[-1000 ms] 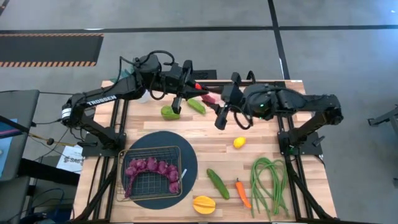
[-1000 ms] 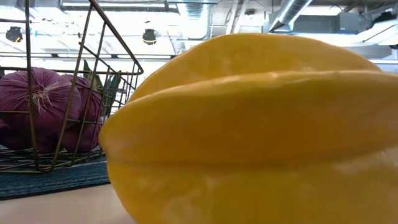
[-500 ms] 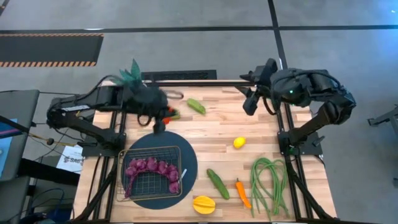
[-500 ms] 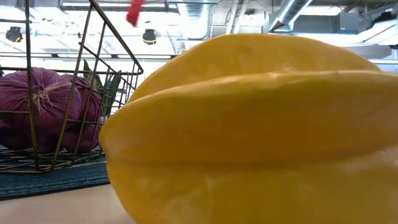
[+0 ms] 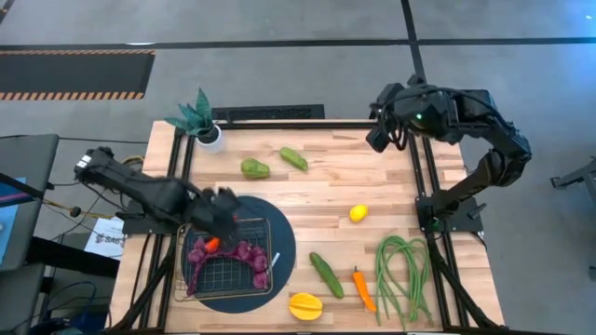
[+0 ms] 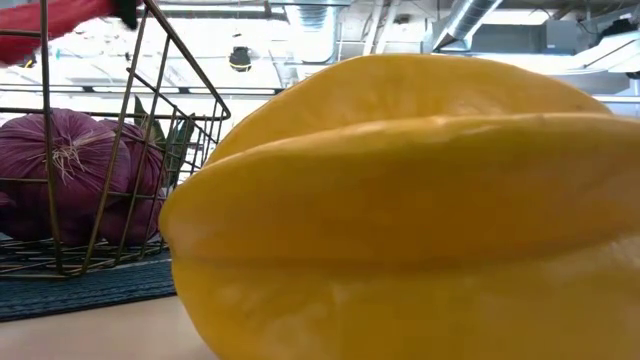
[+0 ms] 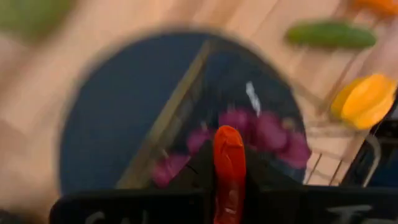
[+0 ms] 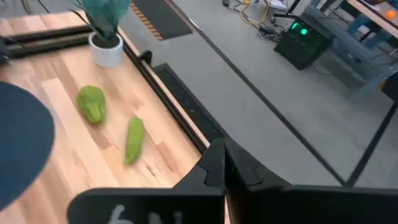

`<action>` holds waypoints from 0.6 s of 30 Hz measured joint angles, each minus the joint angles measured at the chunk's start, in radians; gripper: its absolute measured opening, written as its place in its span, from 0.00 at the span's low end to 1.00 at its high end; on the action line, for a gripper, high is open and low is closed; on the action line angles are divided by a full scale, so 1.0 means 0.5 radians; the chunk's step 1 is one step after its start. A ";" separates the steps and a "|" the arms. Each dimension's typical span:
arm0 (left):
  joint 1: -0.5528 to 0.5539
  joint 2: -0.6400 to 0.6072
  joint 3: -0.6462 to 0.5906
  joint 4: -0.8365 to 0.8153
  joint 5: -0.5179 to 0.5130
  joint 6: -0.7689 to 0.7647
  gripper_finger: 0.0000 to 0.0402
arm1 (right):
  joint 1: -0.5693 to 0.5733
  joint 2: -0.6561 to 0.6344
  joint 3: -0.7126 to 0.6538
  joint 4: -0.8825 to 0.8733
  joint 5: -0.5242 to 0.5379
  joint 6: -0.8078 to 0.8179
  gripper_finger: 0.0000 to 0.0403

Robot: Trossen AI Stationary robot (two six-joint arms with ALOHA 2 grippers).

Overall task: Build produce basket
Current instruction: Put the orange carrot into the wire basket

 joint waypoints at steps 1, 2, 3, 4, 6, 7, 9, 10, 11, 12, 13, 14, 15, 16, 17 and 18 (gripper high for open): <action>-0.029 0.025 -0.055 0.034 0.071 -0.077 0.01 | -0.018 0.000 0.000 -0.001 -0.001 -0.027 0.01; -0.053 0.050 -0.107 0.096 0.136 -0.138 0.01 | -0.032 0.000 0.000 0.000 -0.002 -0.044 0.01; -0.078 0.078 -0.146 0.183 0.193 -0.179 0.01 | -0.047 0.000 0.000 -0.001 -0.003 -0.050 0.01; -0.101 0.109 -0.175 0.272 0.238 -0.212 0.01 | -0.062 0.000 0.000 -0.001 -0.004 -0.051 0.02; -0.139 0.168 -0.204 0.406 0.293 -0.241 0.01 | -0.089 0.000 -0.001 -0.001 -0.008 -0.068 0.01; -0.151 0.198 -0.208 0.475 0.307 -0.246 0.01 | -0.099 0.000 -0.001 -0.001 -0.008 -0.089 0.01; -0.182 0.263 -0.208 0.547 0.359 -0.246 0.01 | -0.118 0.001 -0.001 -0.002 -0.010 -0.106 0.01; -0.190 0.302 -0.210 0.532 0.406 -0.241 0.01 | -0.127 0.001 -0.001 -0.002 -0.024 -0.108 0.01; -0.198 0.343 -0.213 0.512 0.452 -0.239 0.01 | -0.134 0.001 -0.001 -0.001 -0.058 -0.122 0.01; -0.209 0.384 -0.213 0.492 0.500 -0.238 0.01 | -0.146 0.001 -0.001 -0.001 -0.102 -0.150 0.01; -0.217 0.426 -0.213 0.471 0.544 -0.233 0.01 | -0.151 0.001 -0.001 -0.001 -0.121 -0.157 0.01; -0.223 0.463 -0.213 0.453 0.591 -0.215 0.01 | -0.154 0.001 -0.002 -0.001 -0.134 -0.158 0.01; -0.227 0.501 -0.213 0.449 0.633 -0.196 0.01 | -0.154 0.001 -0.002 -0.001 -0.148 -0.162 0.01; -0.232 0.538 -0.213 0.450 0.666 -0.166 0.01 | -0.154 0.001 -0.002 -0.001 -0.160 -0.165 0.01; -0.235 0.573 -0.213 0.450 0.685 -0.140 0.01 | -0.154 0.001 -0.002 -0.001 -0.163 -0.175 0.01; -0.235 0.599 -0.213 0.451 0.699 -0.111 0.01 | -0.153 0.001 -0.002 -0.001 -0.164 -0.186 0.01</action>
